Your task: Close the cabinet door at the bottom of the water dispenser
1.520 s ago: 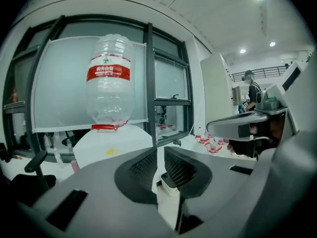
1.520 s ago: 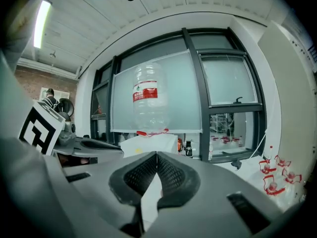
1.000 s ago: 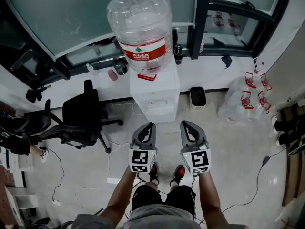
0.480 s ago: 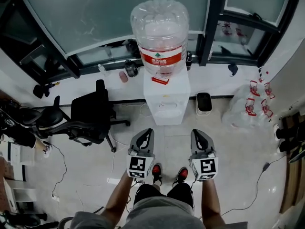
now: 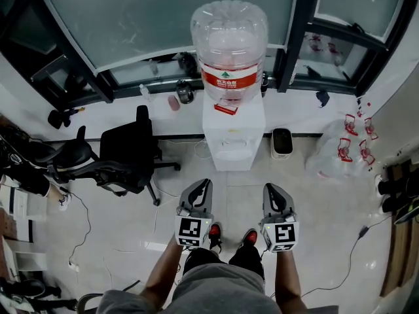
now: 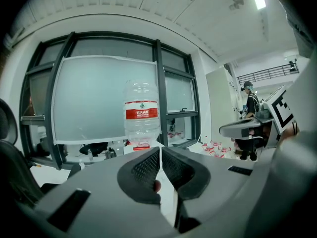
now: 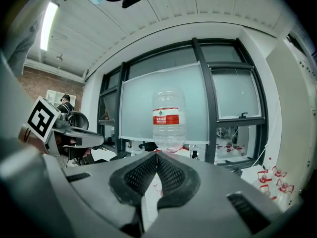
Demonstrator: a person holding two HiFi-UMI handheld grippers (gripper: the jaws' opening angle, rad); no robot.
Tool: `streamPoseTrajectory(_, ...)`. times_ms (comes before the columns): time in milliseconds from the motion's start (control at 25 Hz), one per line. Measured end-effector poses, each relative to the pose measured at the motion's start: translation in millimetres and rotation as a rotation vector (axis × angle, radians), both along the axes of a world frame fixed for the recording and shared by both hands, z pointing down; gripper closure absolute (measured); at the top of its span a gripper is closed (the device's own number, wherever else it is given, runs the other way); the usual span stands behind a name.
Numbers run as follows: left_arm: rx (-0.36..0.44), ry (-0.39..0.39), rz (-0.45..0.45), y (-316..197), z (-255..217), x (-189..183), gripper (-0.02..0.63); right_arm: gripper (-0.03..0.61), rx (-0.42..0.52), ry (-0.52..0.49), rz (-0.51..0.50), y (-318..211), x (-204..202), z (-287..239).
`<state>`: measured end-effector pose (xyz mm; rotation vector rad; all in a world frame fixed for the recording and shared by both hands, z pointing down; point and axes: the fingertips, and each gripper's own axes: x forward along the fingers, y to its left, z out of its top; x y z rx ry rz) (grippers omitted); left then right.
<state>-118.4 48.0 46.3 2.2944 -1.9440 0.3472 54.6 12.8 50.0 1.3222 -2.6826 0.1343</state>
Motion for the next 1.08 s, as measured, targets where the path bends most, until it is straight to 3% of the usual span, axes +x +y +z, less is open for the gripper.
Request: streamPoseTrajectory(1080, 0.018, 0.001, 0.0, -0.4, -3.5, 4.1, 0.581, 0.56, 0.003, 0.013, 0.005, 2.2, -3.7, 0.4)
